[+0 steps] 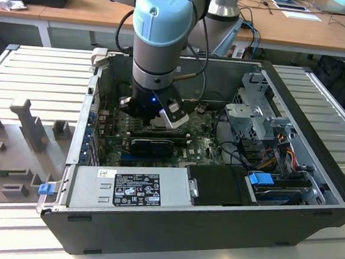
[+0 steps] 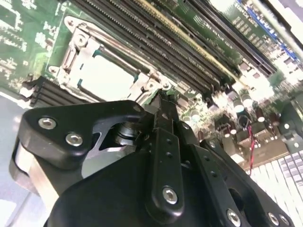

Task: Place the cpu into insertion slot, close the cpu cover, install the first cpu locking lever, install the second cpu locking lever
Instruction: 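Install the second cpu locking lever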

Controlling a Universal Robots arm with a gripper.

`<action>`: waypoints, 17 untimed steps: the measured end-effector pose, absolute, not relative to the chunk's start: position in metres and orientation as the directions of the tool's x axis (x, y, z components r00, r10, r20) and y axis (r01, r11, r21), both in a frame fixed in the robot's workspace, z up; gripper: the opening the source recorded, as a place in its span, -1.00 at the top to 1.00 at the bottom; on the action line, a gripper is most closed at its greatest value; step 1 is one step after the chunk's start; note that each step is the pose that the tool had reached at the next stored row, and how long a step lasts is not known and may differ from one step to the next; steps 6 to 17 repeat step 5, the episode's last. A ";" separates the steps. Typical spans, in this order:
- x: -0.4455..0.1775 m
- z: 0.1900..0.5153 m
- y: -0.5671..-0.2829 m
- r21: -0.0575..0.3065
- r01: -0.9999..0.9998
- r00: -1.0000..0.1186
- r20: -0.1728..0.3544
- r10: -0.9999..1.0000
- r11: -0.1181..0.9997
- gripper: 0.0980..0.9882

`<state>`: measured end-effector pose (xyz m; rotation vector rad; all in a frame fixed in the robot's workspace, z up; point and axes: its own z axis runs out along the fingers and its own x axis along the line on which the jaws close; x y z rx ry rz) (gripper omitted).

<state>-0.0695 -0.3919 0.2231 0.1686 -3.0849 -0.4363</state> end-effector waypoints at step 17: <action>-0.070 0.227 -0.392 0.278 -0.104 -0.994 0.006 -0.110 0.955 0.98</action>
